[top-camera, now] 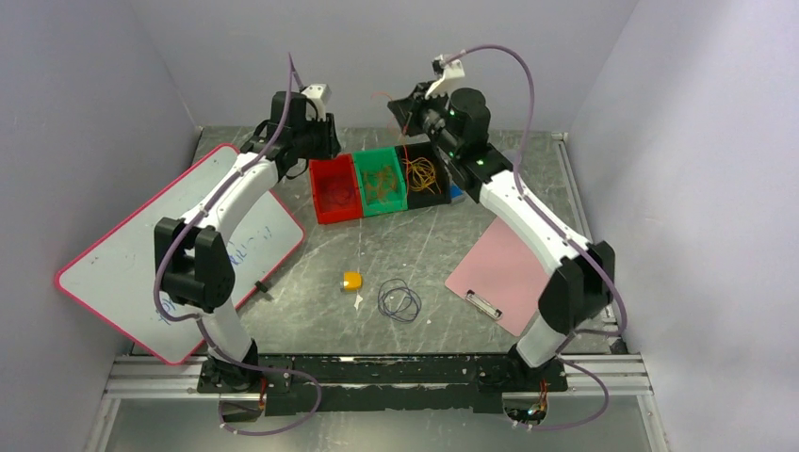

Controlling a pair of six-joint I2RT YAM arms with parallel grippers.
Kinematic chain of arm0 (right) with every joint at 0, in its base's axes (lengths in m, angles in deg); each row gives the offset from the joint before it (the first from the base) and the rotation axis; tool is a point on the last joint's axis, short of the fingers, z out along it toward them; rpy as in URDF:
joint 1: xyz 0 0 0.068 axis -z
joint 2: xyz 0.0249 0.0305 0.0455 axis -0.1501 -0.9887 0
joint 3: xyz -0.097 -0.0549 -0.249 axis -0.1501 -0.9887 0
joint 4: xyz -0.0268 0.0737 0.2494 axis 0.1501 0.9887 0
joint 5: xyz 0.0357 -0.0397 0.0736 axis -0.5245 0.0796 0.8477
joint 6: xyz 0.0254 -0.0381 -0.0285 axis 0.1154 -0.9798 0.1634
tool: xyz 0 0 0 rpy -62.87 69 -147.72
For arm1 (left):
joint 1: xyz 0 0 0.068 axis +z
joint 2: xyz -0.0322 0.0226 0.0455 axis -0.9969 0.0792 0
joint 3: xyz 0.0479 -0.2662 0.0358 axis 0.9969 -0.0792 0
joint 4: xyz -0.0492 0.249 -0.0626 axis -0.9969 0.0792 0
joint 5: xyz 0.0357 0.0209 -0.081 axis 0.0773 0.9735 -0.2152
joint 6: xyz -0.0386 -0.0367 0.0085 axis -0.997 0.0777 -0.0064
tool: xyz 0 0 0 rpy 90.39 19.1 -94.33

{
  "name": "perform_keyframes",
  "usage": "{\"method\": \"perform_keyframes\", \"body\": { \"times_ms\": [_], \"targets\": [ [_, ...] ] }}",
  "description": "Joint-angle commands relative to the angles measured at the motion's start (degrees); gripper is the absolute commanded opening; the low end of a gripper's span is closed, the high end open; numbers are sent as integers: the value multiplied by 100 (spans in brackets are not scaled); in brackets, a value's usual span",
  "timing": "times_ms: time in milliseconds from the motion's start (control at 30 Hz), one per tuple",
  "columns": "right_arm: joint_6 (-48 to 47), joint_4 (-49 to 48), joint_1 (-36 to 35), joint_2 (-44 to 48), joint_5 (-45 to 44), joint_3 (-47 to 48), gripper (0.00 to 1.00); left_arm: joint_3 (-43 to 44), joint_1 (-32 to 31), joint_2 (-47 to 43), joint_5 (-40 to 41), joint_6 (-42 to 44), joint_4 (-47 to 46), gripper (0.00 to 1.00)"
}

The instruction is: Untangle the cables

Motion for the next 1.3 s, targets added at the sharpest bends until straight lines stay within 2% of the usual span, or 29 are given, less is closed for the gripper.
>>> {"method": "perform_keyframes", "body": {
  "times_ms": [0, 400, 767, 1067, 1167, 1267],
  "targets": [
    [-244, -768, 54, -809, -117, 659, 0, -301, -7, -174, 596, -33, -350, 40],
    [57, -1537, 567, -3081, 244, 2783, 0, -488, -6, -343, 808, -18, -444, 39],
    [-23, -1739, 657, -3789, 149, 4224, 0, -526, 20, -287, 762, -53, -478, 36],
    [-98, -1814, 730, -3928, 255, 4355, 0, -509, 29, -227, 744, -46, -461, 36],
    [-63, -1750, 731, -3887, 503, 3860, 0, -509, 29, -213, 763, -46, -450, 35],
    [80, -1995, 717, -3622, 699, 2914, 0, -518, 29, -210, 787, -43, -461, 35]
  ]
}}
